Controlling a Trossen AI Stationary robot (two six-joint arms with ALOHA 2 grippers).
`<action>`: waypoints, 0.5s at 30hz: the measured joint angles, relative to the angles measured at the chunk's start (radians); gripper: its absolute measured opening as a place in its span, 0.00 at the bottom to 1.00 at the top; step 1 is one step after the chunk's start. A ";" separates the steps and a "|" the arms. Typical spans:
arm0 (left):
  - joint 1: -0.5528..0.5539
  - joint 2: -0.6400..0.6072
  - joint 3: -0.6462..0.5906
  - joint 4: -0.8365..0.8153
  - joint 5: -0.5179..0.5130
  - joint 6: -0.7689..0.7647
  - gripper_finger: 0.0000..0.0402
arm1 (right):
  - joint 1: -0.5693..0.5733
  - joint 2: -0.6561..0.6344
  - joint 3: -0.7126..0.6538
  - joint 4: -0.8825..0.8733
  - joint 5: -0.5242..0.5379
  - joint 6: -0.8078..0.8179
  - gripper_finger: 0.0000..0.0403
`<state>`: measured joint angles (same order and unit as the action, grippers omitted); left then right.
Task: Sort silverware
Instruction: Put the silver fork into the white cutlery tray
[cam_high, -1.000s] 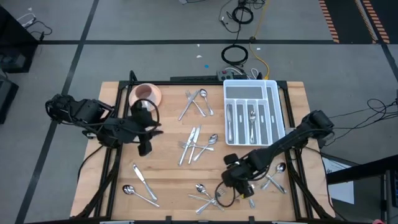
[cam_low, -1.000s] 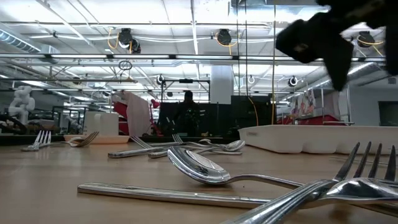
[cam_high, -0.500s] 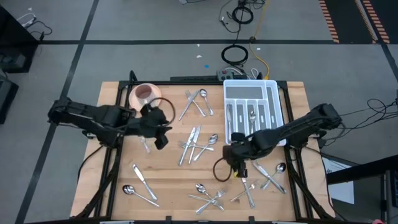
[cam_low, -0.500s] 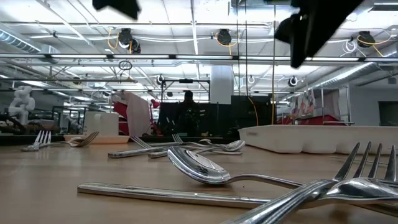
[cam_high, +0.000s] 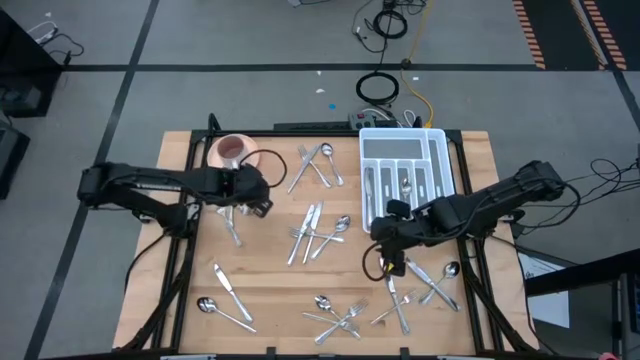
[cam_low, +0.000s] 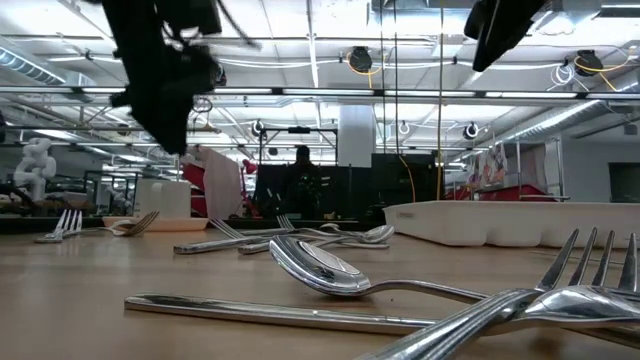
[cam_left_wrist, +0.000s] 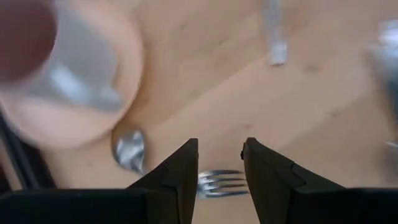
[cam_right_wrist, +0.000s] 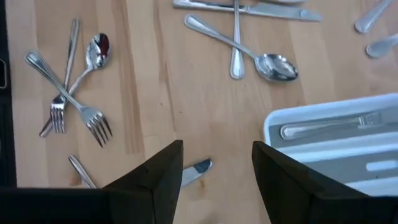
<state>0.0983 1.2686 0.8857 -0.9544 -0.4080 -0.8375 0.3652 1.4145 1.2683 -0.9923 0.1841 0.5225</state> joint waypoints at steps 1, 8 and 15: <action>0.011 0.011 -0.015 0.004 0.015 -0.034 0.33 | 0.002 0.001 0.000 -0.001 0.000 0.008 0.46; 0.014 0.141 -0.020 0.041 0.117 -0.202 0.33 | 0.004 0.002 0.000 -0.008 0.002 0.039 0.46; -0.043 0.230 0.016 0.052 0.153 -0.284 0.33 | 0.004 0.003 0.000 -0.008 0.003 0.042 0.46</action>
<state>0.0551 1.4986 0.9020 -0.9024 -0.2551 -1.1216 0.3687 1.4174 1.2682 -1.0003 0.1868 0.5647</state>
